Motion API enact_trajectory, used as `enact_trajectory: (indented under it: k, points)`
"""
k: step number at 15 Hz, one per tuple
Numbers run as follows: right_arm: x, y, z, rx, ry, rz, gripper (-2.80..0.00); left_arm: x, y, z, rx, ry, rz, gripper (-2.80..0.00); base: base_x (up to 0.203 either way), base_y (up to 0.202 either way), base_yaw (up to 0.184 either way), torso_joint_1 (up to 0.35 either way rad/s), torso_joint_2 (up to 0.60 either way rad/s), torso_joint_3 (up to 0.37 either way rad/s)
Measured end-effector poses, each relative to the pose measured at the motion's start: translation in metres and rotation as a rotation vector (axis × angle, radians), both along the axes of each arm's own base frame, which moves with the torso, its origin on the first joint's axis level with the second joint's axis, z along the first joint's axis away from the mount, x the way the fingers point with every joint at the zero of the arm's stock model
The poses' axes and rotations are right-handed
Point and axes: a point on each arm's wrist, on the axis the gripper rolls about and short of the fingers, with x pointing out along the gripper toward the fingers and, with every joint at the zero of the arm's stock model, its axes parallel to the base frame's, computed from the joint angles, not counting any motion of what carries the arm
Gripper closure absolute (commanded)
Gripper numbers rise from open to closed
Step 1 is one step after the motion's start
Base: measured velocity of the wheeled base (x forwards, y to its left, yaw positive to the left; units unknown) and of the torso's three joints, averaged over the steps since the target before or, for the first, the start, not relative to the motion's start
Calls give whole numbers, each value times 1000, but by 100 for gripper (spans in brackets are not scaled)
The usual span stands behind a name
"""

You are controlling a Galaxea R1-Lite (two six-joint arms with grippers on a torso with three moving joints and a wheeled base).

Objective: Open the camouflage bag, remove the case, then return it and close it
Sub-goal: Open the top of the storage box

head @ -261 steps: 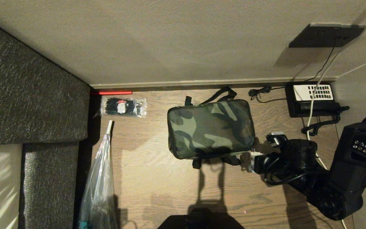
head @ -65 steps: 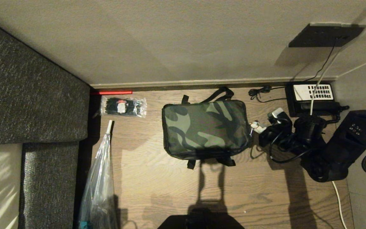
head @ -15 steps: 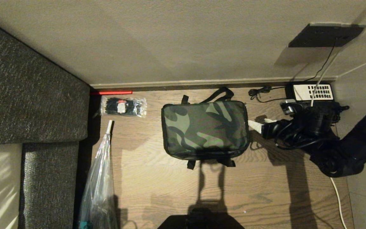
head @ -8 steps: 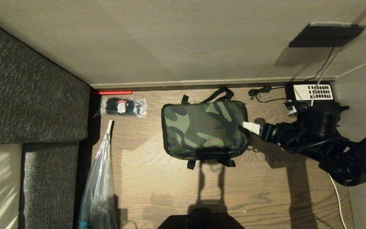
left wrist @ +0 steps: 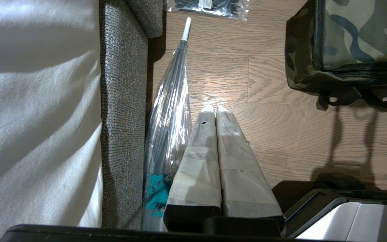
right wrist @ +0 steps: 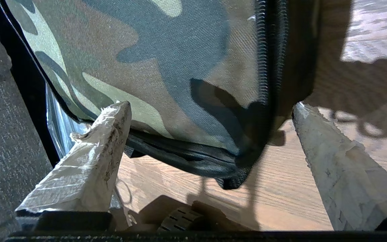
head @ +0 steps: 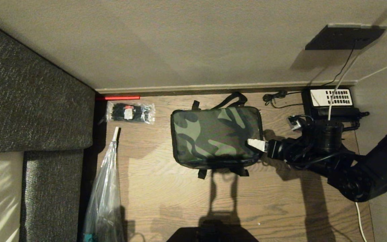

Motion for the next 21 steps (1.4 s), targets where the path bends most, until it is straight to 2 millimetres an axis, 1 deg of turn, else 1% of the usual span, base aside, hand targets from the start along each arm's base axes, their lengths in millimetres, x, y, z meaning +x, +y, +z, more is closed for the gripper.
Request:
enact_trajectory:
  k: [2, 7, 10, 13, 15, 18, 19, 21]
  points:
    - [1, 7, -2, -1, 22, 11, -280, 0, 0, 0, 0, 0, 0, 0, 0, 0, 0, 0, 0, 0]
    - [11, 15, -4, -2, 11, 16, -280, 0, 0, 0, 0, 0, 0, 0, 0, 0, 0, 0, 0, 0]
    - [13, 18, -4, 19, 22, 20, -280, 0, 0, 0, 0, 0, 0, 0, 0, 0, 0, 0, 0, 0]
    - [10, 24, 7, 126, 59, 20, -280, 0, 0, 0, 0, 0, 0, 0, 0, 0, 0, 0, 0, 0]
    - [4, 28, 15, 153, 81, 44, -280, 0, 0, 0, 0, 0, 0, 0, 0, 0, 0, 0, 0, 0]
    - [-3, 31, 29, 179, 59, 72, -280, 0, 0, 0, -1, 0, 0, 0, 0, 0, 0, 0, 0, 0]
    - [-4, 30, 31, 182, 51, 72, 0, 0, 0, 0, 0, 0, -1, 0, 0, 0, 0, 0, 0, 0]
    - [-6, 30, 34, 183, 45, 72, 0, 0, 0, 0, 0, 0, -1, 0, 0, 0, 0, 0, 0, 0]
